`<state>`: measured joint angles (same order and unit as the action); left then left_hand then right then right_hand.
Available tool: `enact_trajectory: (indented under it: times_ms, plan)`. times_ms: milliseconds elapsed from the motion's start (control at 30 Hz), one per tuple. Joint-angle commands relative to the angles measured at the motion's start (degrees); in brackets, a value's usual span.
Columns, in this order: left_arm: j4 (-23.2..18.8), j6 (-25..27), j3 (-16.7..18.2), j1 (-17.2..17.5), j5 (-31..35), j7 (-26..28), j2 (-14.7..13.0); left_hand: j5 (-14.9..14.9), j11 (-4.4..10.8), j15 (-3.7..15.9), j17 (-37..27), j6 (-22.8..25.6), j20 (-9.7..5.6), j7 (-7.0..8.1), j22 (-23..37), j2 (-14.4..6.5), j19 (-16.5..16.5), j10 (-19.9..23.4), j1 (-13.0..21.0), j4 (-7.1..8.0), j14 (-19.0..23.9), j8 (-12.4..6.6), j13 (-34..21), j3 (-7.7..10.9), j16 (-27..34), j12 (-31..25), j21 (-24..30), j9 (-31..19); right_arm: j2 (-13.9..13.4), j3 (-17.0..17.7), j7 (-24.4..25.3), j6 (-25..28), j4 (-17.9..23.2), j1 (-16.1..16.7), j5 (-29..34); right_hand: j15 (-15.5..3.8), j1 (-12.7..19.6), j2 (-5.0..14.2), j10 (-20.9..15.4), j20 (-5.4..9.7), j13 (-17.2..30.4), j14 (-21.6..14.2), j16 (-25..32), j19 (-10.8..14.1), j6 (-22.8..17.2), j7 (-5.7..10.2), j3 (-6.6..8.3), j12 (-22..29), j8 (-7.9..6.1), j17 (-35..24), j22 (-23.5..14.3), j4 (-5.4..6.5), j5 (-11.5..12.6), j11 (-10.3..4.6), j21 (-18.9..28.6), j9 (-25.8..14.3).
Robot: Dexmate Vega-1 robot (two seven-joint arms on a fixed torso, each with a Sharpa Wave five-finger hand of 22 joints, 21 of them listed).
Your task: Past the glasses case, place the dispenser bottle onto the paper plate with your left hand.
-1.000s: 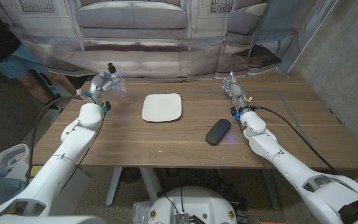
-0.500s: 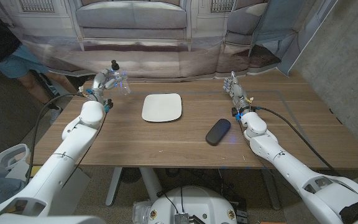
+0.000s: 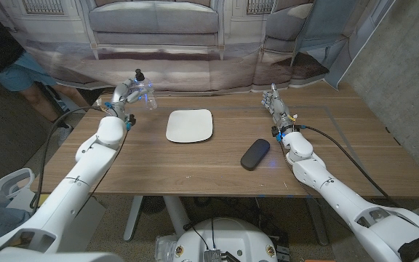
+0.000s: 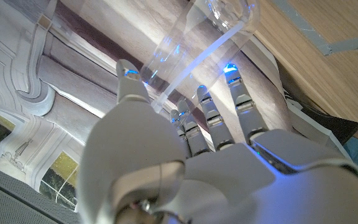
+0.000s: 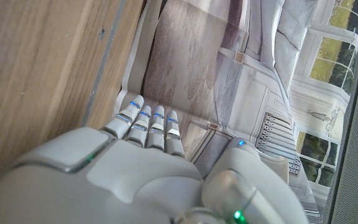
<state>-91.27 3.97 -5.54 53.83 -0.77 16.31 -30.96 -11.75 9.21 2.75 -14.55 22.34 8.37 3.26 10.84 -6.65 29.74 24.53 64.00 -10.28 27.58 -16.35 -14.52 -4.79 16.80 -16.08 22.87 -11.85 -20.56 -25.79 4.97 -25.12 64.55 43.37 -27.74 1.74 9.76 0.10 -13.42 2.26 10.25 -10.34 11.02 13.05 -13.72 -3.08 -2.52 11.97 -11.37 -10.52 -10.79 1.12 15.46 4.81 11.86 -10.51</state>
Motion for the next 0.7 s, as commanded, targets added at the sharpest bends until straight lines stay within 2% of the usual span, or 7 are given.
enact_trajectory:
  times_ms: [33, 700]
  plan:
    - [-0.8, -0.59, -0.99, -0.44, 0.5, -0.24, 0.11, 0.34, -0.17, 2.99, -0.07, 0.82, -0.16, -0.31, 0.06, -3.78, -0.2, 0.45, 4.12, 5.37, 0.38, -0.09, -0.3, 5.9, -0.2, 0.07, -0.09, -0.24, 0.03, 0.12, 0.4, -0.46, 0.34, 0.52, 0.29, 0.17, -0.07, 0.44, -0.33, 0.14, 0.29, -0.49, 0.07, 0.54, -0.5, -0.1, -0.61, 0.37, -0.09, -0.22, -0.09, -0.03, 0.23, 0.02, 0.21, -0.25]
    - [-1.3, -1.13, -2.19, -0.53, 0.81, -1.6, -0.61, 0.62, -0.17, 2.82, -0.13, 1.02, -0.05, -0.51, 0.05, -3.55, 0.01, 0.65, 4.12, 5.64, 0.72, 0.12, -0.48, 6.76, -0.38, 0.2, -0.11, -0.23, -0.07, 0.07, 0.97, 0.08, 0.92, 0.41, 0.75, 0.0, 0.03, 0.45, -0.47, 0.18, 0.3, -0.56, 0.03, 0.65, -0.59, -0.09, -0.74, 0.35, -0.07, -0.21, -0.09, -0.12, 0.29, -0.02, 0.21, -0.26]
